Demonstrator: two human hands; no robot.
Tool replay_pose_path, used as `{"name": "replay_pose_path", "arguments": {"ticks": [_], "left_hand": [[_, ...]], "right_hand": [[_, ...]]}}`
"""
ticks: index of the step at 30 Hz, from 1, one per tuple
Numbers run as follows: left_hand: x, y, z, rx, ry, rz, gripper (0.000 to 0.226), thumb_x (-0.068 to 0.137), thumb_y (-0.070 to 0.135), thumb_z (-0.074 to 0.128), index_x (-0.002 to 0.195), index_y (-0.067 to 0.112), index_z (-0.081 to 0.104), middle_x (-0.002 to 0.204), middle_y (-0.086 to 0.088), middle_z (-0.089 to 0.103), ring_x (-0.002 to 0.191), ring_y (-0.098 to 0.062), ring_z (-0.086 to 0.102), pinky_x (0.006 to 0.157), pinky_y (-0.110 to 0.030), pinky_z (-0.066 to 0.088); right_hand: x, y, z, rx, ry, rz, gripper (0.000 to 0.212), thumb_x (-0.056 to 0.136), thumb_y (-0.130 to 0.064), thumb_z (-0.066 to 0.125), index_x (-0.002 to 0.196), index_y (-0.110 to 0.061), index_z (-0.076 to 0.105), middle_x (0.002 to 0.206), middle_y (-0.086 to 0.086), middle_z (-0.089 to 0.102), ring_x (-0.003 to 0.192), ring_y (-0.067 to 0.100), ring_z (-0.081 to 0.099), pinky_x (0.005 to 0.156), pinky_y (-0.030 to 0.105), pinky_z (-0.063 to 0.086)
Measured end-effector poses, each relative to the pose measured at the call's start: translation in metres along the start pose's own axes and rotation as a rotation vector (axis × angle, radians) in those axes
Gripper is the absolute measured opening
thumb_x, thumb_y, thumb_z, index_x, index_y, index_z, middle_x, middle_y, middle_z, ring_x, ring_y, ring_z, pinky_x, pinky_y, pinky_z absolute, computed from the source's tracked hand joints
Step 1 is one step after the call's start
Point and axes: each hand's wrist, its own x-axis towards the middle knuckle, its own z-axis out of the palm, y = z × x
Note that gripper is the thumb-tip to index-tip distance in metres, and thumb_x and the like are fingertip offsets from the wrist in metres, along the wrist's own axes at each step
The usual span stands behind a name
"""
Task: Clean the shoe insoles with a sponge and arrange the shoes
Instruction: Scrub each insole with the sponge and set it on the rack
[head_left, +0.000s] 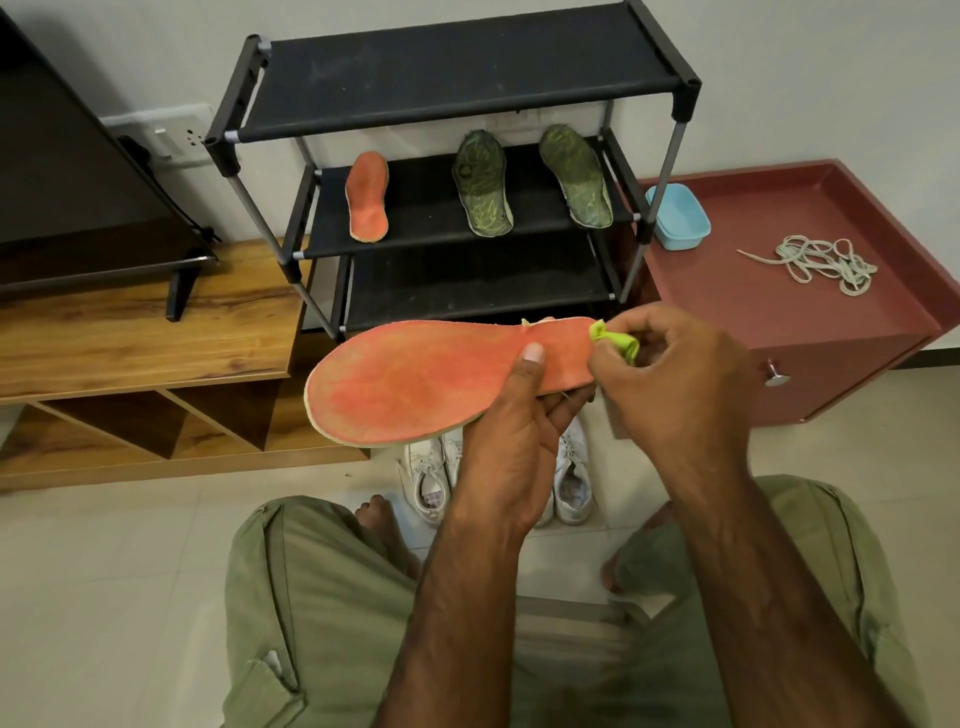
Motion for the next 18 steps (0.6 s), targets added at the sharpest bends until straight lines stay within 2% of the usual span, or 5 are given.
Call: {"name": "replay_pose_path", "arguments": {"ticks": [4,7,10,15,18], "left_hand": [[-0.003,0.0,0.002,0.026,-0.043,-0.021,0.031,0.107,0.023,0.048,0.111,0.005,0.072,0.111,-0.016,0.076,0.11,-0.027,0.071,0.103,-0.038,0.054],[-0.004,0.0,0.003,0.047,-0.041,-0.004,0.026,0.107,0.02,0.049,0.114,0.008,0.07,0.115,-0.015,0.075,0.112,-0.026,0.071,0.1,-0.036,0.057],[-0.003,0.0,0.002,0.037,-0.037,-0.018,0.029,0.107,0.023,0.048,0.116,0.007,0.07,0.112,-0.013,0.076,0.107,-0.022,0.072,0.097,-0.033,0.057],[-0.002,0.0,-0.001,0.017,-0.031,0.009,0.037,0.106,0.029,0.05,0.126,0.002,0.065,0.123,-0.02,0.072,0.12,-0.031,0.067,0.108,-0.044,0.05],[-0.001,0.001,0.001,0.027,-0.025,0.016,0.037,0.107,0.031,0.049,0.106,0.007,0.076,0.111,-0.017,0.076,0.111,-0.028,0.07,0.105,-0.04,0.052]], "right_hand": [[-0.006,-0.008,0.005,0.039,-0.135,-0.045,0.013,0.085,-0.034,0.077,0.097,-0.031,0.076,0.082,-0.016,0.071,0.07,0.002,0.068,0.064,0.035,0.062],[0.0,-0.008,0.004,0.049,-0.022,0.012,0.008,0.086,-0.033,0.076,0.094,-0.031,0.074,0.079,-0.018,0.069,0.068,0.001,0.065,0.064,0.035,0.062],[-0.003,-0.012,0.008,0.086,-0.133,-0.038,0.014,0.084,-0.037,0.075,0.097,-0.032,0.075,0.083,-0.018,0.072,0.074,0.002,0.069,0.067,0.035,0.063],[0.0,-0.005,0.005,0.019,-0.054,-0.013,0.007,0.086,-0.037,0.074,0.093,-0.036,0.072,0.084,-0.018,0.07,0.082,0.008,0.068,0.068,0.039,0.062],[-0.008,-0.008,0.008,0.072,-0.131,-0.075,0.009,0.085,-0.035,0.077,0.094,-0.034,0.075,0.086,-0.018,0.071,0.09,0.011,0.067,0.072,0.037,0.061]]}}
